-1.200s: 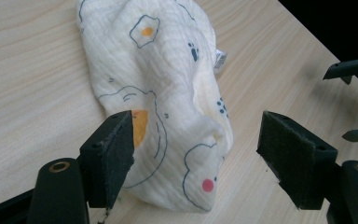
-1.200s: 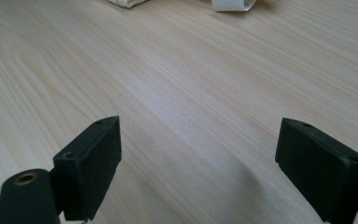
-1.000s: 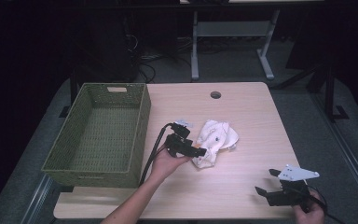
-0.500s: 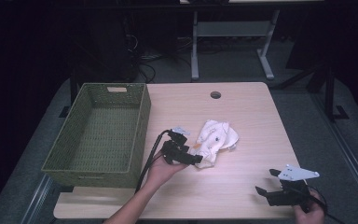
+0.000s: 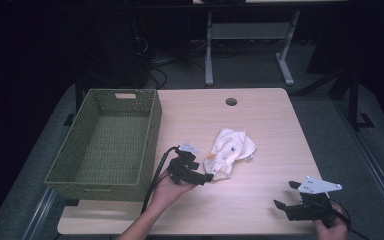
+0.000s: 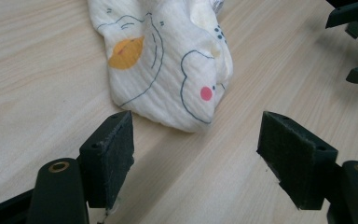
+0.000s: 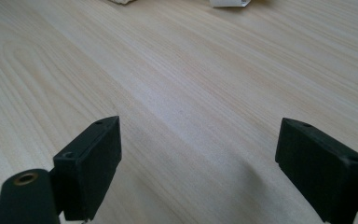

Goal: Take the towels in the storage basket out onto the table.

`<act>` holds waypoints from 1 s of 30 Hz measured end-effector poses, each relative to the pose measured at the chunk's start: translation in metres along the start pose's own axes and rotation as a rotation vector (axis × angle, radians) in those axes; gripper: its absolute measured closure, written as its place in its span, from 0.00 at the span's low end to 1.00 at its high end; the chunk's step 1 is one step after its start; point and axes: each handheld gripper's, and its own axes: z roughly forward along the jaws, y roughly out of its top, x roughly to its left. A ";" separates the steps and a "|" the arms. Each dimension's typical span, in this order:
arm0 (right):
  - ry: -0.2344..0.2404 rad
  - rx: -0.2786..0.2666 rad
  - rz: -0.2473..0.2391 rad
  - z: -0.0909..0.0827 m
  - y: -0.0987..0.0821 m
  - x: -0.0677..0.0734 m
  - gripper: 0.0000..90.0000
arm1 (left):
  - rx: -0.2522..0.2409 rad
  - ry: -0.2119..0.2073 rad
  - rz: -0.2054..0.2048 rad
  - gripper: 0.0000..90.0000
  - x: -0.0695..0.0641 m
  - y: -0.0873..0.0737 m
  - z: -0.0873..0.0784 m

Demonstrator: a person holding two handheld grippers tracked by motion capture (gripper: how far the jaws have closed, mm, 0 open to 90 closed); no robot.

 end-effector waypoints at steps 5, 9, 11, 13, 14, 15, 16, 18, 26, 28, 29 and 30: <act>0.000 0.002 -0.005 0.000 0.000 0.000 0.16 | 0.003 0.001 0.006 0.30 0.001 -0.007 -0.002; -0.001 0.002 -0.003 0.001 0.000 0.000 0.16 | -0.002 0.003 -0.001 0.30 0.001 -0.013 -0.003; -0.002 0.003 -0.005 0.001 0.000 0.000 0.16 | 0.004 0.006 0.014 0.29 0.001 -0.015 -0.005; -0.002 0.004 -0.004 0.001 0.000 0.001 0.16 | 0.004 0.002 0.010 0.30 0.001 -0.017 -0.006; -0.001 0.004 -0.004 0.001 0.000 0.001 0.16 | 0.000 0.001 0.000 0.29 0.001 -0.019 -0.006; -0.002 0.004 -0.004 0.001 0.000 0.001 0.16 | -0.002 0.003 0.003 0.30 0.001 -0.020 -0.007; -0.002 0.004 -0.004 0.001 0.001 0.001 0.16 | -0.005 0.004 0.006 0.29 0.001 -0.021 -0.009; -0.002 0.005 -0.007 0.002 0.001 0.001 0.16 | -0.004 0.006 0.005 0.29 0.002 -0.024 -0.011; -0.001 0.008 -0.007 0.003 0.001 0.002 0.16 | 0.017 0.010 0.010 0.29 0.005 -0.036 -0.013; 0.000 0.008 -0.008 0.003 0.001 0.002 0.16 | 0.016 0.008 0.004 0.29 0.006 -0.040 -0.014; -0.001 0.008 -0.008 0.003 0.001 0.002 0.16 | 0.016 0.008 0.002 0.29 0.007 -0.041 -0.013; 0.000 0.009 -0.005 0.003 0.001 0.002 0.16 | 0.022 0.008 0.005 0.29 0.007 -0.043 -0.014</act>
